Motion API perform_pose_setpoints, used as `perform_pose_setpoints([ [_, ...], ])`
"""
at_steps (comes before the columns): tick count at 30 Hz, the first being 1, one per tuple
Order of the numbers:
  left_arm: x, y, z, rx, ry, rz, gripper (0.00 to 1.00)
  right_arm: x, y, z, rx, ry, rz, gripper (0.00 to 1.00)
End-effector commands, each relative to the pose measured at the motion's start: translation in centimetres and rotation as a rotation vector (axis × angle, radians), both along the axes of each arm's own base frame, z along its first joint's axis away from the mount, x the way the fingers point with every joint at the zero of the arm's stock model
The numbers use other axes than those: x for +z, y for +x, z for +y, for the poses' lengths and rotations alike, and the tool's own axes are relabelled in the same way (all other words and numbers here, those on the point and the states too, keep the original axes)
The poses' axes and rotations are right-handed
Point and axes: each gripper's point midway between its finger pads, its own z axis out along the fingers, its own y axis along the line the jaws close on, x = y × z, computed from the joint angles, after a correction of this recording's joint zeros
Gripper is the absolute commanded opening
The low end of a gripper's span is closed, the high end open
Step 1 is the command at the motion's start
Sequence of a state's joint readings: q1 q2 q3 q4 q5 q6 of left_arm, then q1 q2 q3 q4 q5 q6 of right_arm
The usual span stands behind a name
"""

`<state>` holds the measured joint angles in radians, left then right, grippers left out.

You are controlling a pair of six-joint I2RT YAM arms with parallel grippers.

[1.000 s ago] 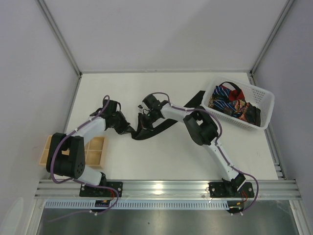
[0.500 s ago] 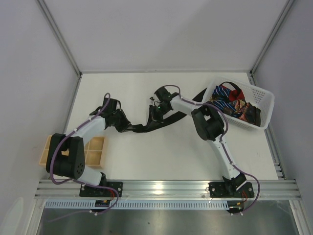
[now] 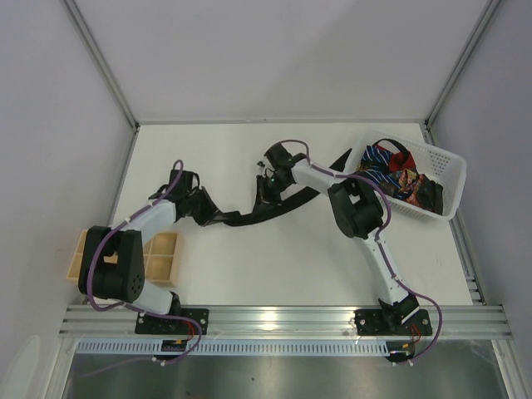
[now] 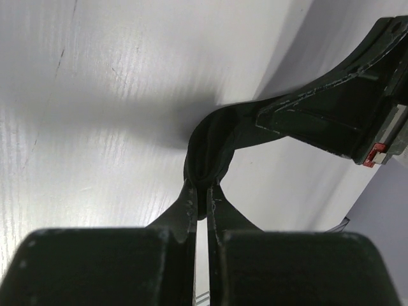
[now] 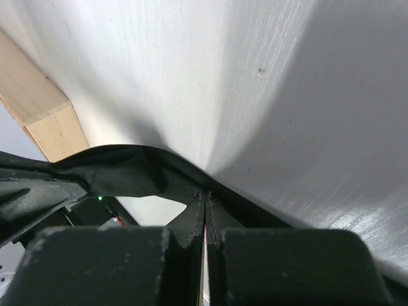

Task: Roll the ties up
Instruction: Roll the tie

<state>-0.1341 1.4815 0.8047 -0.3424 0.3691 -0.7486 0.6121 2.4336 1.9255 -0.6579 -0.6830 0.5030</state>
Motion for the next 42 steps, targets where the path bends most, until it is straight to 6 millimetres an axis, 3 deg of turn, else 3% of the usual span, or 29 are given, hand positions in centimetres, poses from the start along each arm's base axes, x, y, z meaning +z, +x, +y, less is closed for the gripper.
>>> perform_pose_setpoints([
  [1, 0.0, 0.2, -0.4, -0.056, -0.026, -0.044, 0.00, 0.2, 1.5, 0.1, -0.026, -0.027, -0.048, 0.00],
  [8, -0.1, -0.6, 0.0, -0.078, -0.042, -0.097, 0.00, -1.7, 3.9, -1.2, -0.082, -0.064, -0.056, 0.00],
  [13, 0.2, -0.5, -0.4, -0.102, -0.071, -0.155, 0.01, -2.3, 4.2, -1.1, -0.063, -0.059, -0.044, 0.00],
  [18, -0.4, -0.3, 0.3, -0.078, -0.034, -0.129, 0.00, -0.8, 4.2, -0.9, -0.060, -0.043, -0.058, 0.00],
  [26, -1.0, 0.1, -0.1, -0.070, -0.062, -0.099, 0.00, 3.5, 4.5, -0.9, -0.059, -0.022, -0.139, 0.00],
  [30, -1.5, -0.2, -0.1, -0.064, -0.068, -0.082, 0.00, 3.8, 4.2, -1.3, -0.056, -0.047, -0.134, 0.00],
  [39, -1.8, -0.5, -0.2, -0.059, -0.079, -0.066, 0.00, 4.3, 0.9, 1.1, 0.009, -0.046, -0.145, 0.01],
  [42, -1.7, -0.4, -0.3, -0.058, -0.082, -0.067, 0.00, 4.7, 0.9, 1.0, 0.014, -0.062, -0.186, 0.02],
])
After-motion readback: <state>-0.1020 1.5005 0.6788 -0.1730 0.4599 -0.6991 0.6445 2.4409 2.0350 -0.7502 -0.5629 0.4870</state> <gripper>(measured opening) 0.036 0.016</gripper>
